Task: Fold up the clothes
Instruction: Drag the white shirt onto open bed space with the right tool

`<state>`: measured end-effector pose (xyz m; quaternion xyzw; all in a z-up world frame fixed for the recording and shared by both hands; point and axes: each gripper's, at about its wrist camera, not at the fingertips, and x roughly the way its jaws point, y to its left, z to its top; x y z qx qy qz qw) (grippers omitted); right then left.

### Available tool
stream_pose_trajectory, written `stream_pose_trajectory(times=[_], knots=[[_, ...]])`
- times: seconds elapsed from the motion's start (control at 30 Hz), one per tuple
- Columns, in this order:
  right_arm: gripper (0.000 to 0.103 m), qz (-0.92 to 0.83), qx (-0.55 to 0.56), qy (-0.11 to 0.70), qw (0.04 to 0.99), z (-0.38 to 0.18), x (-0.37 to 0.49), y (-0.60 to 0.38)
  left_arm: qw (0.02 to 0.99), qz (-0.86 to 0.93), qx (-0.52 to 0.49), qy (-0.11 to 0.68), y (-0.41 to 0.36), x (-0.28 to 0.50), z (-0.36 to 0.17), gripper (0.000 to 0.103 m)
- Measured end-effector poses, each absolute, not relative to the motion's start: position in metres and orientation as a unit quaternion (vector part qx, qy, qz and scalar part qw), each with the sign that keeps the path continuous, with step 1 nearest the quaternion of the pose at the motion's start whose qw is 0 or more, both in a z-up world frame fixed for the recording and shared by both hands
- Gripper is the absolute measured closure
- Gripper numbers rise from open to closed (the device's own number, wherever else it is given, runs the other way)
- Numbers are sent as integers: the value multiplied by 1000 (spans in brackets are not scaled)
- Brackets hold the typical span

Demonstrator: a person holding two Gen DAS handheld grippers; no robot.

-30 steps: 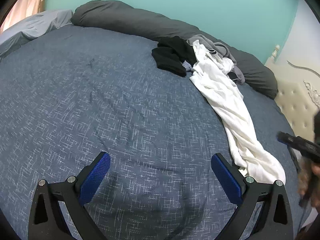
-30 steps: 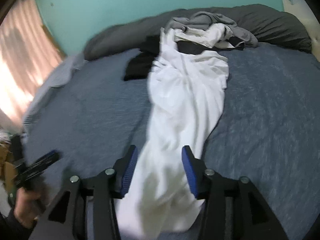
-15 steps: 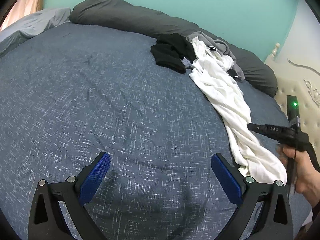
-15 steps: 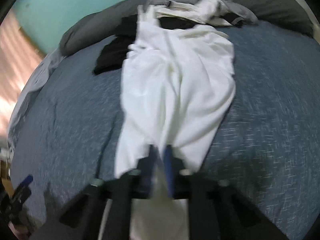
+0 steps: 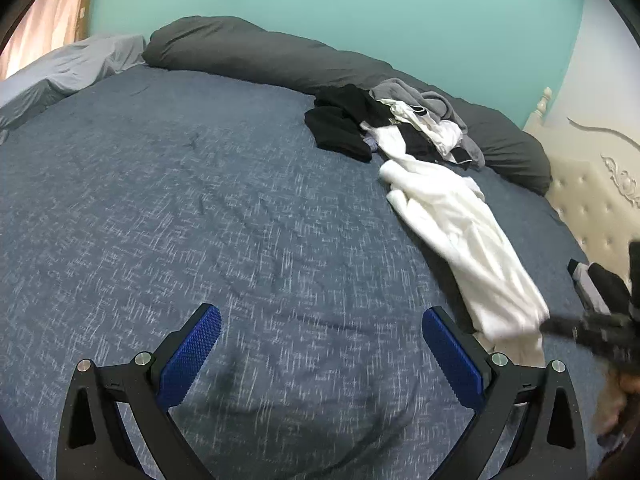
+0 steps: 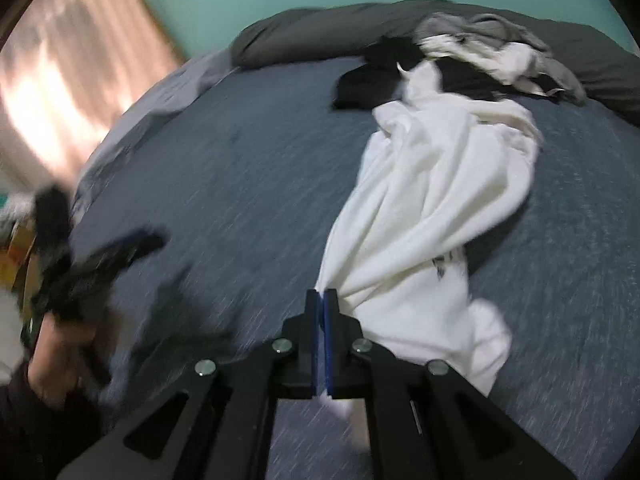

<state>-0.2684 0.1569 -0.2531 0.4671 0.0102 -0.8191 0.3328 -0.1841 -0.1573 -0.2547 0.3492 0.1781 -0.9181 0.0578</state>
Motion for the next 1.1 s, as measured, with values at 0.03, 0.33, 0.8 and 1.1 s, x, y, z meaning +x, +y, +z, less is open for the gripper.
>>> stream_pose_trajectory(times=[0.03, 0.33, 0.8, 1.1], knots=[[101, -812, 473, 10, 342, -255, -260, 154, 57, -918, 350, 178, -157, -182, -255, 0], [99, -812, 468, -59, 345, -247, -237, 172, 52, -919, 349, 174, -154, -173, -251, 0], [48, -838, 500, -161, 149, -286, -358, 246, 49, -920, 354, 162, -152, -179, -254, 0], [47, -820, 517, -207, 136, -327, -404, 241, 51, -916, 359, 170, -157, -182, -258, 0]])
